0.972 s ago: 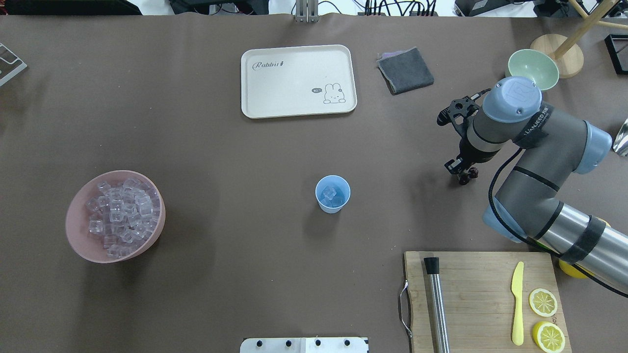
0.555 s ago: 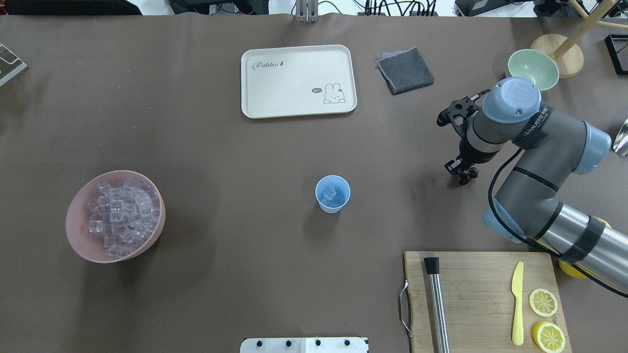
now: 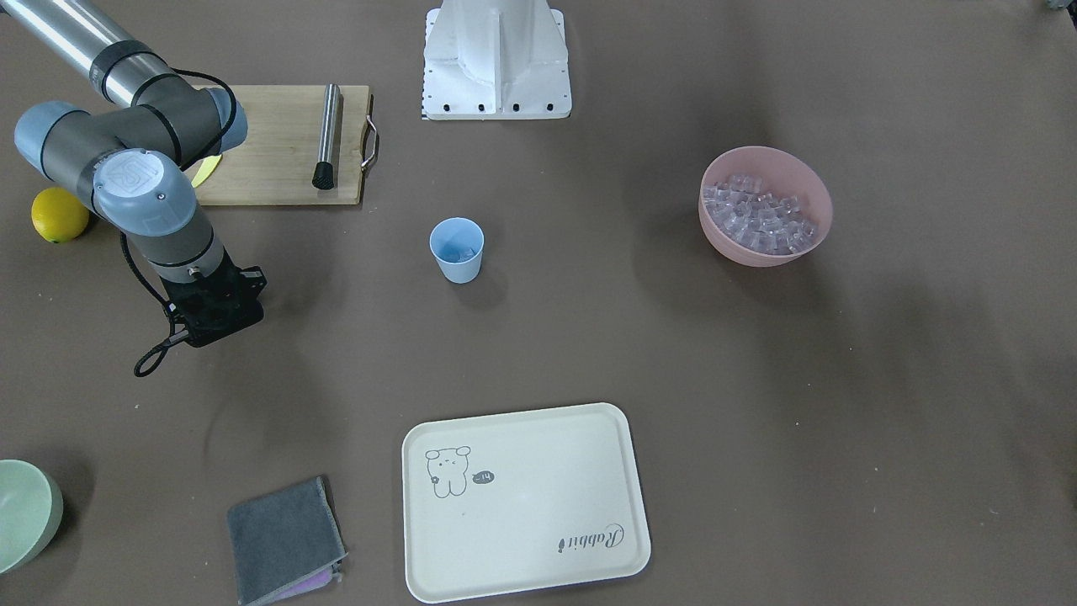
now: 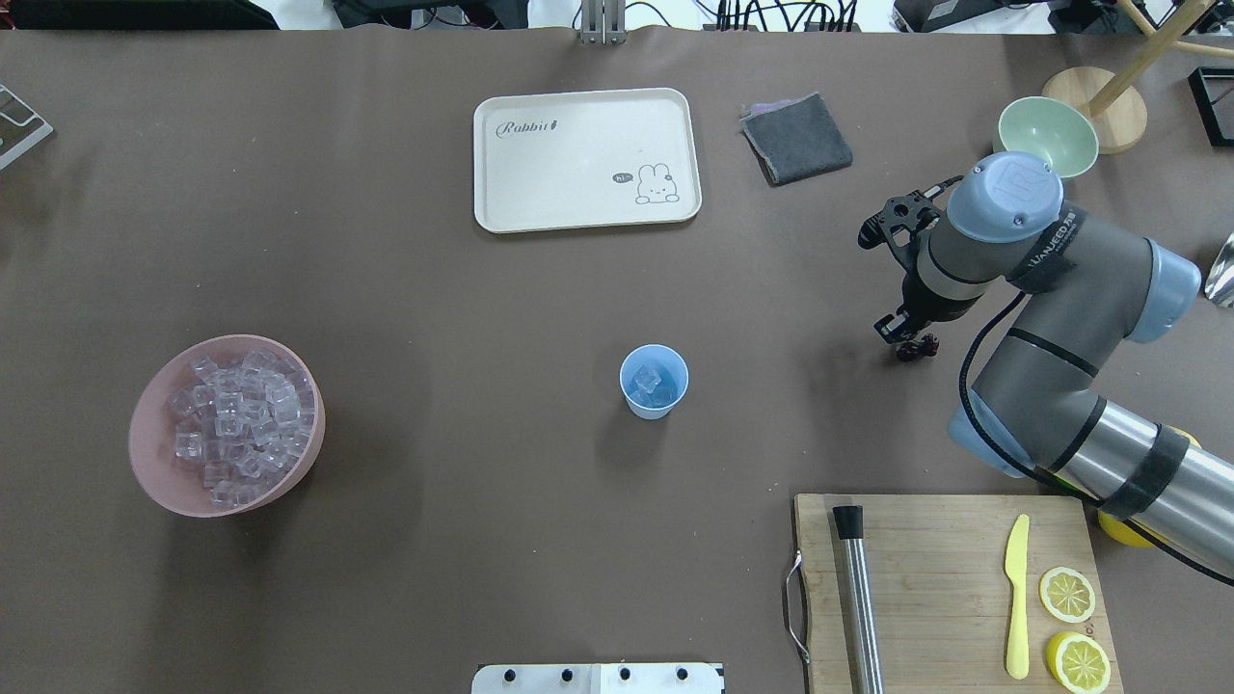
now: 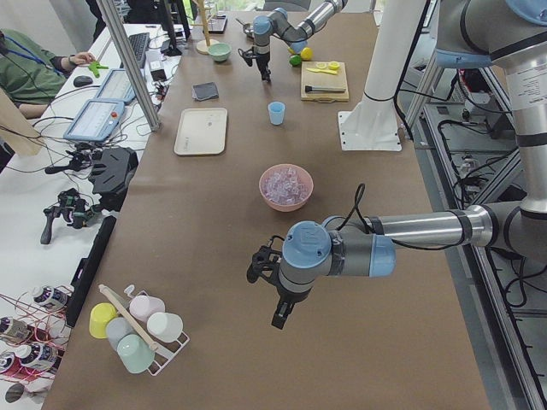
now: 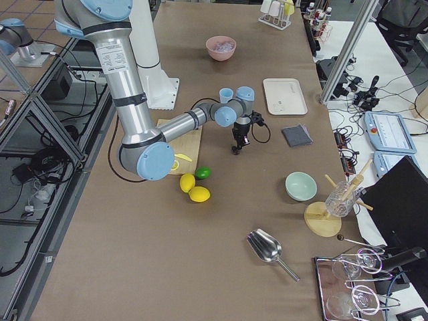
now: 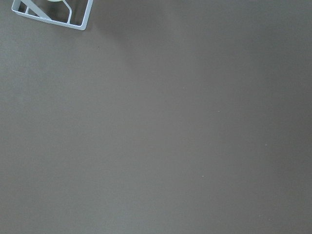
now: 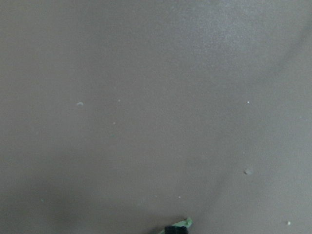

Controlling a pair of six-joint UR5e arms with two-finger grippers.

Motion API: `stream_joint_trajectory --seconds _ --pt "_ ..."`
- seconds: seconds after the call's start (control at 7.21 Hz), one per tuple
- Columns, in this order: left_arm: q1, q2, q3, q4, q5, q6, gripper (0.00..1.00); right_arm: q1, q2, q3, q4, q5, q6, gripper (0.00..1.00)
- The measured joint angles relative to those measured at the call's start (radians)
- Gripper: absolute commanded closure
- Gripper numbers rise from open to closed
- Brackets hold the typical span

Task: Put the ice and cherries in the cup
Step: 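Lift the cherries with the right gripper, then carry the cherries with the right gripper over the light-blue cup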

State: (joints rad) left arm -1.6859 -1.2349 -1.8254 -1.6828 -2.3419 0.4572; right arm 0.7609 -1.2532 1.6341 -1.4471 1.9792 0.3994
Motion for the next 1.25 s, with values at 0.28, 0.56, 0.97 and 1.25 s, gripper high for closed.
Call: stream_joint_trajectory --seconds 0.28,0.56,0.97,1.25 --pt "0.0 0.0 0.0 0.0 0.001 0.0 0.02 0.001 0.0 0.023 -0.002 0.003 -0.001 1.0" --pt "0.0 0.0 0.003 0.002 0.001 0.0 0.01 0.007 0.001 0.069 -0.014 0.021 0.001 1.0" --pt "0.0 0.001 0.007 0.004 0.001 0.0 0.02 -0.009 0.041 0.176 -0.111 0.04 0.127 1.0" --pt "0.0 0.001 0.011 0.004 0.001 0.0 0.01 -0.1 0.135 0.206 -0.167 0.019 0.343 1.0"
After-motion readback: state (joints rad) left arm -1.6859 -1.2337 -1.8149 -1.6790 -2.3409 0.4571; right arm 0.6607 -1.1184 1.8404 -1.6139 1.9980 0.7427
